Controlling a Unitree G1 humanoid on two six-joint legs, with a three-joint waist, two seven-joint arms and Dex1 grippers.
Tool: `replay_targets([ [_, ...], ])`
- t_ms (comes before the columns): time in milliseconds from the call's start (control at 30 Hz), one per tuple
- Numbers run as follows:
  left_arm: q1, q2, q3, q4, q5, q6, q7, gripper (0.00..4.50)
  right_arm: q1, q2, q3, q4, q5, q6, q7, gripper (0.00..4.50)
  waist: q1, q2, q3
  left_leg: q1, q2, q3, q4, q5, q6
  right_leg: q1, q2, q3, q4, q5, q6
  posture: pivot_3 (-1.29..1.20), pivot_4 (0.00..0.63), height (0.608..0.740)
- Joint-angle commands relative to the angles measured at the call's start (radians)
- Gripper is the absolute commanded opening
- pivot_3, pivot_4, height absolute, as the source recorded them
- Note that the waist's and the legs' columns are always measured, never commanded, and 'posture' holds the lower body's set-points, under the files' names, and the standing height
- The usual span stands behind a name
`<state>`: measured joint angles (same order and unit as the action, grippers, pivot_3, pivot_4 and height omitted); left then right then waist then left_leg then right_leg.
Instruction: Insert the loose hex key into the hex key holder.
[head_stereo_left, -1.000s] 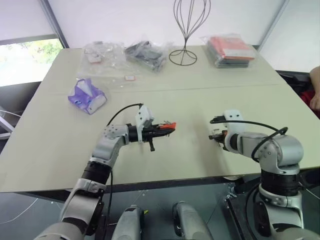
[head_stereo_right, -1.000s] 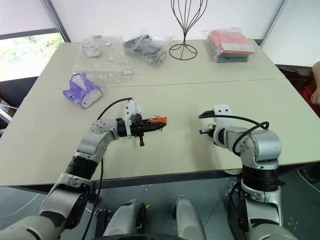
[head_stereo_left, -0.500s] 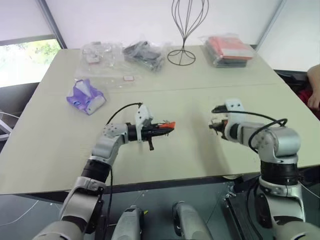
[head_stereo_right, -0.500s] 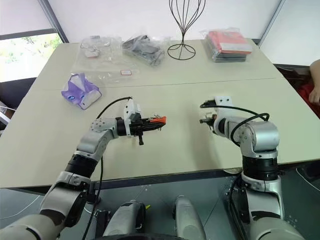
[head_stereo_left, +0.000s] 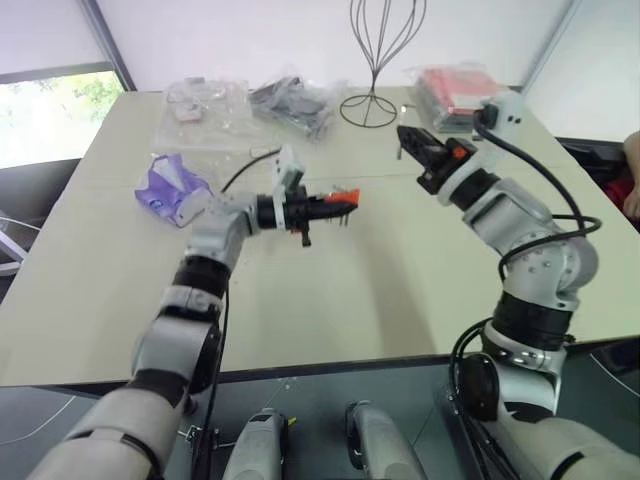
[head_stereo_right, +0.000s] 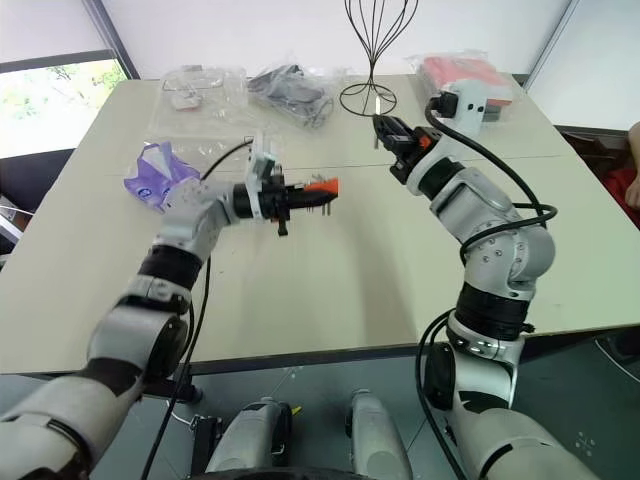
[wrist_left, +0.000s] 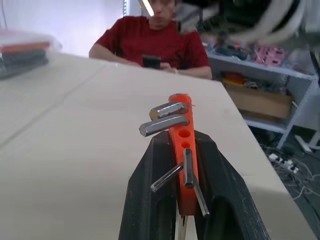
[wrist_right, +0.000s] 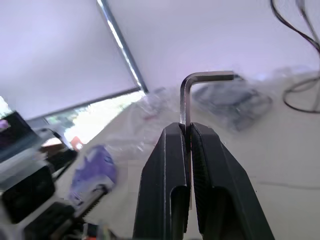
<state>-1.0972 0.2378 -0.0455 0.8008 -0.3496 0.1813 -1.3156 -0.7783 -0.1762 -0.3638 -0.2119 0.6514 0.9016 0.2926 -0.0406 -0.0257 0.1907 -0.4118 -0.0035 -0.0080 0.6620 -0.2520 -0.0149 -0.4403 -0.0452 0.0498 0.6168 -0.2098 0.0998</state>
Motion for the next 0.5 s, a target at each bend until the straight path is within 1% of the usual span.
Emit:
replay_targets([
  [33, -0.096, 0.008, 0.016, 0.096, 0.011, -0.044, -0.082, 0.00, -0.028, 0.033, 0.017, -0.032, 0.050, -0.083, 0.017, 0.06, -0.002, 0.000, 0.000, 0.000, 0.000, 0.000, 0.000, 0.000, 0.000, 0.000, 0.000, 0.000, 0.000, 0.000, 0.000, 0.00, 0.150, 0.740],
  [200, -0.167, 0.002, 0.031, 0.220, 0.041, -0.116, -0.101, 0.00, -0.010, 0.054, 0.069, -0.035, 0.054, -0.136, 0.014, 0.06, -0.003, 0.000, 0.000, 0.000, 0.000, 0.000, -0.001, -0.001, 0.002, -0.001, 0.000, 0.000, 0.001, 0.000, 0.000, 0.00, 0.150, 0.740],
  [333, -0.187, -0.002, 0.043, 0.264, 0.057, -0.148, -0.109, 0.00, 0.000, 0.058, 0.084, -0.038, 0.066, -0.154, 0.004, 0.06, -0.002, 0.000, 0.000, 0.000, 0.001, 0.000, -0.001, -0.001, 0.002, -0.001, 0.000, 0.000, 0.001, 0.000, 0.000, 0.00, 0.150, 0.740],
  [500, -0.212, -0.019, 0.086, 0.306, 0.053, -0.181, -0.066, 0.00, 0.030, 0.054, 0.106, -0.062, 0.091, -0.150, -0.005, 0.06, 0.002, 0.000, 0.000, 0.000, 0.001, 0.000, -0.001, -0.001, 0.002, -0.001, -0.001, 0.000, 0.001, 0.000, 0.000, 0.00, 0.150, 0.740],
])
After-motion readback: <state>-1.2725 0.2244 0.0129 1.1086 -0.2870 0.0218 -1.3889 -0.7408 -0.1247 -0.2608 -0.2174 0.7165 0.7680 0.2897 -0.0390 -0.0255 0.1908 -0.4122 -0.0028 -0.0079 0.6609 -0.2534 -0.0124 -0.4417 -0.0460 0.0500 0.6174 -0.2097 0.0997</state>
